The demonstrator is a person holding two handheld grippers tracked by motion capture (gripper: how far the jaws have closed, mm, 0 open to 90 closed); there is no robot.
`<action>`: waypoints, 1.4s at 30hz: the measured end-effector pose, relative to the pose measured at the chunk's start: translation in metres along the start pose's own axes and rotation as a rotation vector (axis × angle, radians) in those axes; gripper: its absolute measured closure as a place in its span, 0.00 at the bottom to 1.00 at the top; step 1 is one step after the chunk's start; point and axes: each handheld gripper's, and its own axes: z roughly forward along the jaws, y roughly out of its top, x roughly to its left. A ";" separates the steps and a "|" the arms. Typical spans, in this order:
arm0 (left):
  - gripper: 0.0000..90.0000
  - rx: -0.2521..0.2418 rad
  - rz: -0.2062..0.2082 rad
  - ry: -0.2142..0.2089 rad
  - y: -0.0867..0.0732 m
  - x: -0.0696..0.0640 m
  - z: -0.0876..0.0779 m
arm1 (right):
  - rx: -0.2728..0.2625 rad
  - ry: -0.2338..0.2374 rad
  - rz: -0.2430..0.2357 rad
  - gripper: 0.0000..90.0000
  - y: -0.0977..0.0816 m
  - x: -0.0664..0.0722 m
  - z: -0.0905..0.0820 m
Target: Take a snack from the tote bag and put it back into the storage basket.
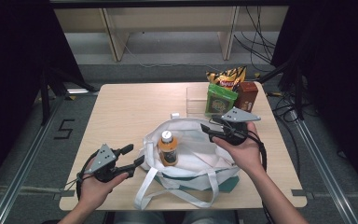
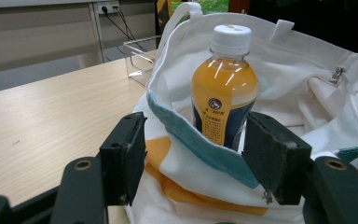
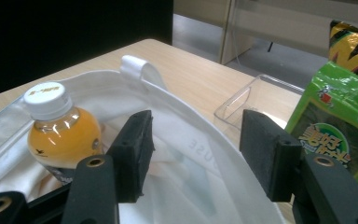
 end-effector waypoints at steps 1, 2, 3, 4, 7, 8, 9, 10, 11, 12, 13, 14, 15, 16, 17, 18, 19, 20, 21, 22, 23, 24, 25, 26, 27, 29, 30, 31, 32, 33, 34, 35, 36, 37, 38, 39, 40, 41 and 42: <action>0.43 0.001 0.000 0.000 0.000 -0.001 0.000 | 0.010 0.013 -0.009 0.50 0.000 0.000 0.000; 0.43 0.004 0.014 -0.002 0.000 -0.001 0.000 | -0.003 0.007 -0.006 0.50 -0.001 0.001 0.000; 0.43 0.005 -0.001 -0.002 0.000 -0.003 0.001 | 0.013 0.019 0.014 0.50 -0.002 0.003 -0.001; 0.43 -0.003 -0.004 -0.009 0.000 -0.004 0.002 | 0.010 0.021 0.012 0.50 -0.002 0.003 -0.001; 0.43 0.003 0.002 -0.007 0.001 -0.004 0.002 | -0.011 0.041 0.011 0.50 -0.001 0.006 0.000; 0.43 -0.008 0.005 -0.015 0.000 -0.004 0.003 | -0.012 0.031 -0.001 0.50 0.000 0.006 0.000; 0.43 0.006 -0.003 -0.007 0.000 -0.004 0.002 | -0.019 0.033 0.008 0.49 0.000 0.008 0.001; 0.43 0.007 -0.002 -0.010 0.000 -0.004 0.002 | -0.005 0.045 -0.005 0.49 0.000 0.007 0.000; 0.43 0.007 -0.006 -0.012 -0.001 -0.004 0.003 | -0.012 0.043 -0.008 0.49 -0.001 0.008 0.002; 0.43 0.006 -0.006 -0.013 -0.001 -0.004 0.003 | -0.005 0.068 0.003 0.49 -0.002 0.009 0.003; 0.43 0.005 -0.005 -0.012 -0.001 -0.004 0.003 | -0.002 0.060 0.009 0.49 -0.002 0.012 0.004; 0.43 0.006 -0.006 -0.012 -0.001 -0.004 0.003 | -0.002 0.068 0.004 0.49 -0.003 0.013 0.005; 0.43 0.007 -0.008 -0.012 -0.001 -0.004 0.003 | 0.006 0.074 0.010 0.49 -0.003 0.015 0.006; 0.43 0.007 -0.009 -0.013 -0.001 -0.004 0.003 | 0.003 0.079 -0.018 0.49 -0.003 0.014 0.007; 0.43 0.003 -0.009 -0.013 -0.001 -0.004 0.003 | 0.012 0.078 0.012 0.49 -0.003 0.018 0.007; 0.43 0.001 0.000 -0.013 0.000 -0.005 0.003 | 0.017 0.082 0.000 0.49 -0.003 0.017 0.007; 0.43 -0.014 -0.005 -0.023 0.001 -0.006 0.003 | 0.015 0.084 0.002 0.49 -0.003 0.018 0.007; 0.43 -0.009 0.001 -0.017 0.002 -0.007 0.002 | 0.015 0.079 -0.004 0.49 -0.003 0.018 0.006; 0.43 -0.024 -0.002 -0.026 0.004 -0.007 0.003 | 0.003 0.079 -0.009 0.49 -0.003 0.017 0.007; 0.43 -0.016 0.008 -0.022 0.006 -0.008 0.003 | -0.006 0.068 -0.004 0.49 -0.003 0.016 0.006; 0.43 -0.017 0.010 -0.028 0.007 -0.008 0.004 | 0.006 0.067 -0.013 0.49 -0.003 0.013 0.004; 0.44 -0.017 0.009 -0.030 0.009 -0.009 0.004 | 0.001 0.069 0.011 0.49 -0.003 0.014 0.004; 0.44 -0.021 0.009 -0.033 0.011 -0.010 0.005 | 0.002 0.061 0.000 0.49 -0.003 0.011 0.002; 0.44 -0.035 0.010 -0.042 0.013 -0.009 0.008 | -0.005 0.058 0.002 0.49 -0.003 0.011 0.002; 0.44 -0.025 0.015 -0.042 0.016 -0.009 0.008 | -0.007 0.057 0.003 0.49 -0.003 0.010 0.001; 0.44 -0.025 0.013 -0.053 0.022 -0.010 0.012 | -0.008 0.055 0.011 0.49 -0.004 0.008 0.000; 0.44 -0.029 0.005 -0.060 0.025 -0.010 0.014 | -0.005 0.053 0.009 0.49 -0.004 0.008 -0.002; 0.44 -0.029 0.003 -0.070 0.027 -0.010 0.017 | -0.008 0.045 0.027 0.49 -0.004 0.008 -0.003; 0.44 -0.020 0.006 -0.070 0.030 -0.010 0.019 | -0.018 0.052 0.012 0.49 -0.005 0.006 -0.003; 0.44 -0.019 0.020 -0.077 0.033 -0.011 0.022 | -0.008 0.042 0.018 0.49 -0.006 0.005 -0.005; 0.45 -0.009 0.034 -0.085 0.035 -0.011 0.026 | -0.006 0.041 0.007 0.49 -0.006 0.003 -0.007; 0.45 -0.009 0.031 -0.091 0.037 -0.012 0.031 | -0.010 0.033 0.024 0.49 -0.008 0.002 -0.008; 0.45 -0.004 0.037 -0.094 0.040 -0.012 0.035 | -0.009 0.029 0.022 0.49 -0.009 0.001 -0.010; 0.45 -0.006 0.042 -0.100 0.041 -0.012 0.040 | -0.005 0.025 0.029 0.49 -0.010 0.001 -0.012; 0.45 -0.002 0.042 -0.104 0.042 -0.013 0.045 | -0.008 0.021 0.026 0.49 -0.011 0.000 -0.014; 0.45 -0.002 0.040 -0.108 0.043 -0.014 0.049 | -0.016 0.019 0.025 0.49 -0.013 -0.002 -0.016; 0.46 -0.001 0.039 -0.112 0.043 -0.015 0.053 | -0.016 0.013 0.038 0.49 -0.014 -0.001 -0.018; 0.46 0.001 0.036 -0.118 0.044 -0.015 0.056 | -0.015 0.007 0.032 0.49 -0.015 -0.003 -0.020; 0.46 -0.001 0.035 -0.118 0.044 -0.016 0.059 | -0.010 0.006 0.039 0.49 -0.016 -0.004 -0.022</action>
